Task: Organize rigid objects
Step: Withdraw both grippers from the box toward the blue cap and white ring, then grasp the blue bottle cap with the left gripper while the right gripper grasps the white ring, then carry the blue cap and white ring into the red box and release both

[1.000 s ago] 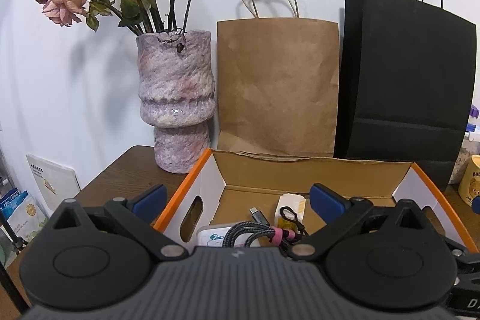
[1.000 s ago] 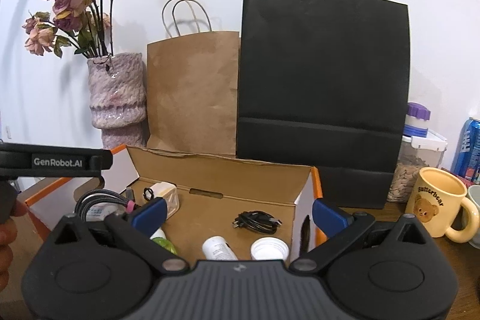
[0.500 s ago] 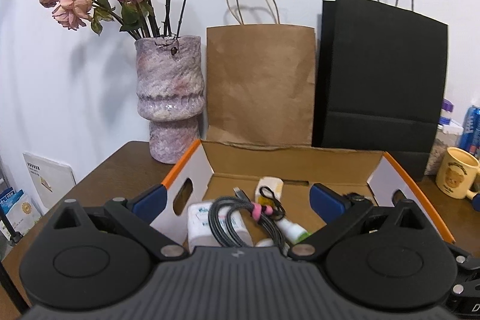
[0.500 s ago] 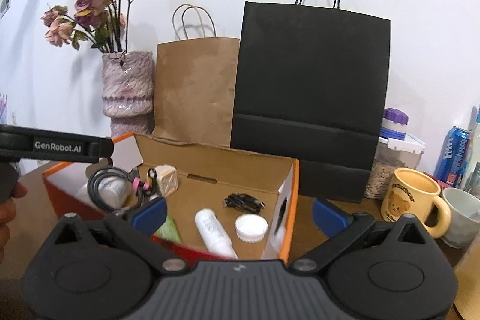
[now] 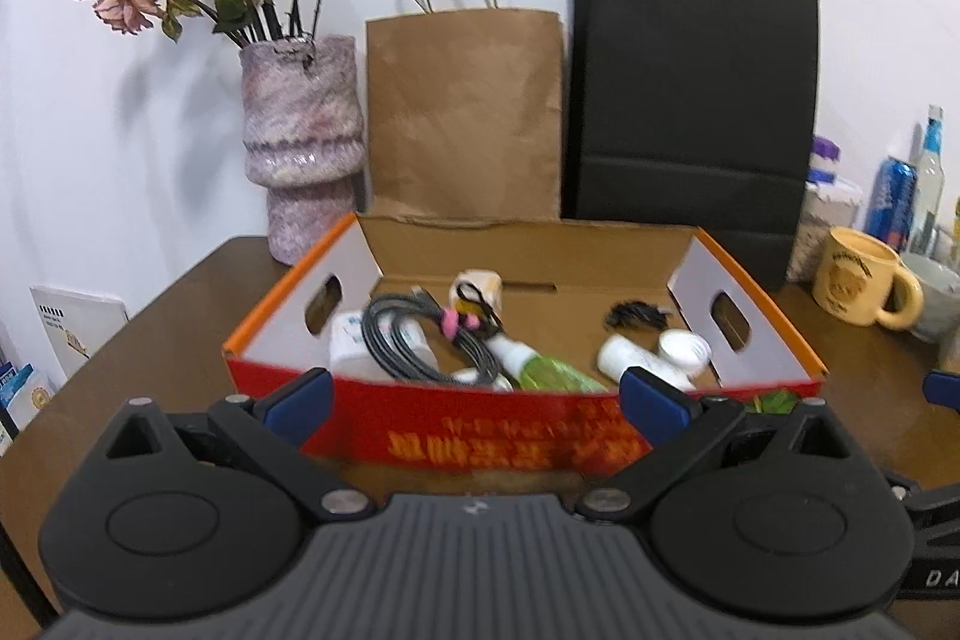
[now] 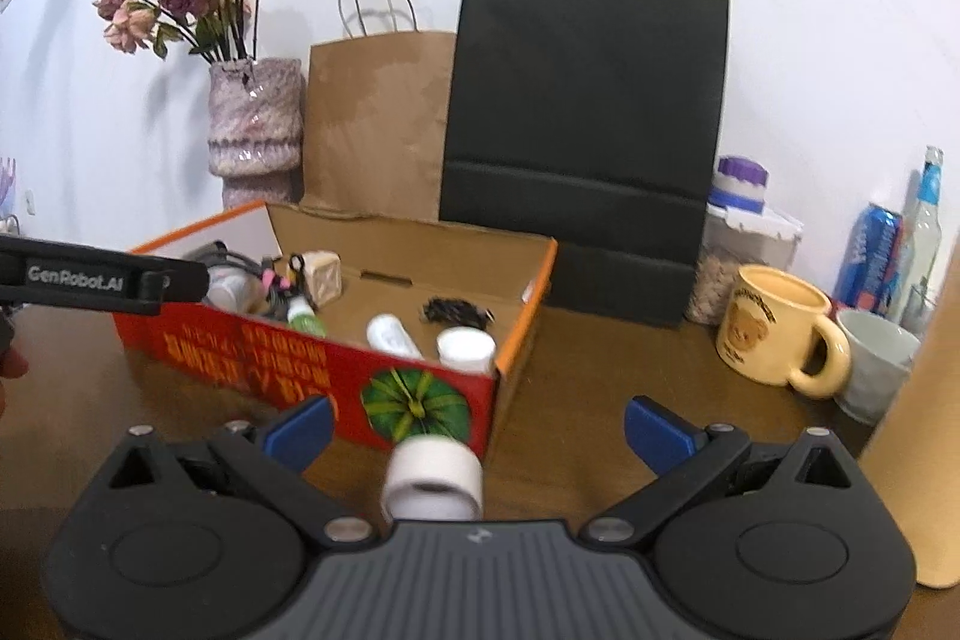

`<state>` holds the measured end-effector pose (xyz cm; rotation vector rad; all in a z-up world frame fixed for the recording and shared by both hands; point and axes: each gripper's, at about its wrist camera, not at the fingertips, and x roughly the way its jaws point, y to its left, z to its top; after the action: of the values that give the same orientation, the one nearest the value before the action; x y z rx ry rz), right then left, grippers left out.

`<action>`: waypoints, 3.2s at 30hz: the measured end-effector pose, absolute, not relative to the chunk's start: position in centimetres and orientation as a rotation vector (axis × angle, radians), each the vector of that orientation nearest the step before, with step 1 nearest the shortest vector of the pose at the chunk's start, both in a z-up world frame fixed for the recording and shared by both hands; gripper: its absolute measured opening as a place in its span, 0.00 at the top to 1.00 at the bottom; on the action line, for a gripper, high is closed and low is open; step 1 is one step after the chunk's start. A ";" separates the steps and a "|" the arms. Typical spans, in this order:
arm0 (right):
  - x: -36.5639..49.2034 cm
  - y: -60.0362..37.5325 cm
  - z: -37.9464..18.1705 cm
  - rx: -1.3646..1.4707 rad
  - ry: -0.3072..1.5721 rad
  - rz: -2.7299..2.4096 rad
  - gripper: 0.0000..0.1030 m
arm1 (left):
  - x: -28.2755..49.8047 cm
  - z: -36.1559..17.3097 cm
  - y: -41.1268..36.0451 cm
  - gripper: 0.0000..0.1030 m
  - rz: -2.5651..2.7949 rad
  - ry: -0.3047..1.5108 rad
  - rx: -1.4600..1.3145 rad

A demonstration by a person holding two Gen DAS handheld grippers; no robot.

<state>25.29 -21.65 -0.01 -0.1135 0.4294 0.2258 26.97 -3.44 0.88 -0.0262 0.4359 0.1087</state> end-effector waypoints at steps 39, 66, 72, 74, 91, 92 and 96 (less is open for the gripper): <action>26.0 -25.9 -3.7 -0.023 0.582 0.151 0.00 | 26.4 -4.8 -8.3 0.48 -0.071 0.634 0.029; 26.7 -21.0 -3.2 -0.067 0.544 0.209 0.00 | 25.5 -2.0 -2.0 0.48 0.068 0.534 -0.016; 28.0 -19.6 -3.2 -0.058 0.556 0.197 0.12 | 25.2 -1.7 -1.1 0.48 0.078 0.526 -0.024; 28.3 -19.3 -3.3 -0.050 0.569 0.202 0.24 | 25.1 -1.6 -0.9 0.48 0.083 0.522 -0.024; 25.8 -17.8 -1.7 -0.020 0.492 0.259 0.59 | 24.7 -0.7 0.5 0.48 0.098 0.488 -0.035; 25.6 -17.6 -1.5 -0.018 0.482 0.262 0.59 | 24.6 -0.6 0.5 0.48 0.098 0.484 -0.036; 25.1 -17.1 -0.5 -0.004 0.437 0.276 0.59 | 24.6 -0.1 0.6 0.48 0.104 0.468 -0.049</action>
<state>25.14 -17.06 -0.49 -0.0038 0.4370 0.2759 24.60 0.61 -0.13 -0.0492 0.4680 0.1040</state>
